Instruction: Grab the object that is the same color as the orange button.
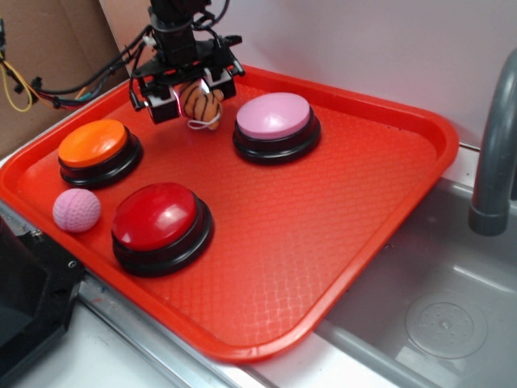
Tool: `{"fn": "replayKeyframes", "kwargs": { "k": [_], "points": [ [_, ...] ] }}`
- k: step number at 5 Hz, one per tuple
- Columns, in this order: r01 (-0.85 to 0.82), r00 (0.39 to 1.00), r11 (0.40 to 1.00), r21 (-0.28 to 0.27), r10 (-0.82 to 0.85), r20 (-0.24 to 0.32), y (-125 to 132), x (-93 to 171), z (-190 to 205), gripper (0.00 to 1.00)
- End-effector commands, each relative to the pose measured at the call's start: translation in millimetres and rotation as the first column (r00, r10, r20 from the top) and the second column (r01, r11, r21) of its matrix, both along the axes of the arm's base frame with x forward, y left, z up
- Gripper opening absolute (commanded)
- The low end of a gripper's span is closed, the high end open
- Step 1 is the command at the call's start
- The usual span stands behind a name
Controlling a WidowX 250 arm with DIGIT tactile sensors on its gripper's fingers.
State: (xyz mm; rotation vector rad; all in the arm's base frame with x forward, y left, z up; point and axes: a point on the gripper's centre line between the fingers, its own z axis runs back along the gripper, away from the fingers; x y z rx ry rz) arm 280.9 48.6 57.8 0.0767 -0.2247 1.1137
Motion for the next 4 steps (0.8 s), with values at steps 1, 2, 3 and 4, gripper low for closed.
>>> {"fn": "replayKeyframes", "kwargs": {
  "k": [1, 2, 3, 4],
  "points": [
    [0.382, 0.924, 0.924, -0.031, -0.382, -0.015, -9, -15, 101, 0.00],
    [0.593, 0.797, 0.801, -0.083, -0.598, -0.080, -36, -29, 128, 0.00],
    [0.772, 0.624, 0.627, -0.101, -0.779, -0.062, -57, -45, 142, 0.00],
    [0.867, 0.471, 0.472, -0.161, -0.881, -0.044, -67, -54, 139, 0.00]
  ]
}}
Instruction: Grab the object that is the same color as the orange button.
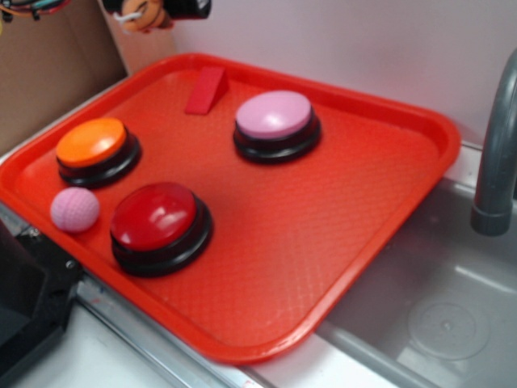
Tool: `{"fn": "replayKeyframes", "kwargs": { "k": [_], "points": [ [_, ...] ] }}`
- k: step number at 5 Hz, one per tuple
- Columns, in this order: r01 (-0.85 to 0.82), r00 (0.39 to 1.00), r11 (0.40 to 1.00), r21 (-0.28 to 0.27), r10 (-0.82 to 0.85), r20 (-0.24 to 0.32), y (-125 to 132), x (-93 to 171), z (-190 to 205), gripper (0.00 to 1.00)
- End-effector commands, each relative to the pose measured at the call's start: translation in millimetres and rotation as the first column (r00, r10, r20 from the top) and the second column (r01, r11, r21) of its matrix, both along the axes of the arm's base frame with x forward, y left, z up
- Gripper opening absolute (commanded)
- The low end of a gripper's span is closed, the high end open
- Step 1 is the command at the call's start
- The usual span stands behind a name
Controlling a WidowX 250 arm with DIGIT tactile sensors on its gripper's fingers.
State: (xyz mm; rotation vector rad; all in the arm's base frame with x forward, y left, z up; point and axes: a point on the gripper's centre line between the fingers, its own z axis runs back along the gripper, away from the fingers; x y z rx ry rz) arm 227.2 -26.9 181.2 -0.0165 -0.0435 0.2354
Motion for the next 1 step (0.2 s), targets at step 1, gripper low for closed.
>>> {"fn": "replayKeyframes", "kwargs": {
  "k": [1],
  "points": [
    [0.254, 0.967, 0.967, -0.008, -0.254, 0.021, 3.4, 0.5, 8.2, 0.00]
  ]
}}
